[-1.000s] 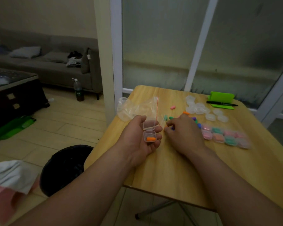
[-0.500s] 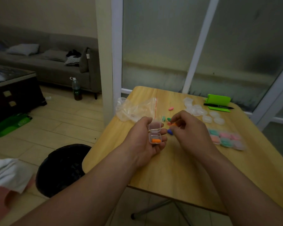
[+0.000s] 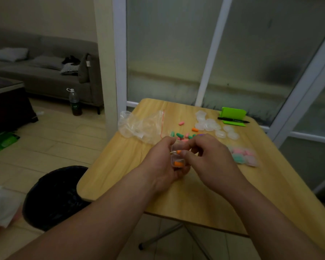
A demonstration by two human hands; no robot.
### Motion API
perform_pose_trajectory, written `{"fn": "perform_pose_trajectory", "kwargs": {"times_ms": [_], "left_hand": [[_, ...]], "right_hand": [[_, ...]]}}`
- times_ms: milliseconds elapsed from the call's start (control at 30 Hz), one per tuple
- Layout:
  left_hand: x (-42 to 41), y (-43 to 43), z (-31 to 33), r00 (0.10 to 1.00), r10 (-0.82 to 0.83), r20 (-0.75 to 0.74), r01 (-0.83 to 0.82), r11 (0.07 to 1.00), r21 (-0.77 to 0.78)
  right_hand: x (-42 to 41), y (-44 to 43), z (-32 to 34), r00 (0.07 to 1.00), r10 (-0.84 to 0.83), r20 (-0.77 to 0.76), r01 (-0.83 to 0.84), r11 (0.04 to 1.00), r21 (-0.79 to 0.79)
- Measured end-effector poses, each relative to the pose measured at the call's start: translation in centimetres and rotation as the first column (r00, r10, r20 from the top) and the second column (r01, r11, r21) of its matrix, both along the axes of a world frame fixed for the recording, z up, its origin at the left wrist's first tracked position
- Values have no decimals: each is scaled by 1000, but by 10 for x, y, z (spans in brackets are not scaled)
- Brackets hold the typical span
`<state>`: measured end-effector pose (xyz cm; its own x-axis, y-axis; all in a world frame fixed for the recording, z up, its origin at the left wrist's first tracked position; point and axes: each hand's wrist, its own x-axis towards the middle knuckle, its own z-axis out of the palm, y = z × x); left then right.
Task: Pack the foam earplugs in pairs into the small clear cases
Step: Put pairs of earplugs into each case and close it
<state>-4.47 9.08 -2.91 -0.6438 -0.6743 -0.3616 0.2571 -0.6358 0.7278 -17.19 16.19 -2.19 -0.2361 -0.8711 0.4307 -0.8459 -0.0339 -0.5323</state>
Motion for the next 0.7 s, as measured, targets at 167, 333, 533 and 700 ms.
{"fn": "perform_pose_trajectory", "kwargs": {"times_ms": [167,333,533,700], "left_hand": [[-4,3,1,1000,-6,-26,6,1000,21],[-1,-1,0,999,-20,-45,21,999,24],[2,-1,3,999,-26,-27,26,1000,-3],[6,-1,7,999,-37,-11,37,999,-38]], "right_hand": [[1,-2,-6,998,34,-53,-30,996,80],[1,-3,-6,998,36,-45,-32,996,83],[-2,-5,-3,998,30,56,-32,999,32],[-13,-10,0,954,-70,293,81,996,-25]]}}
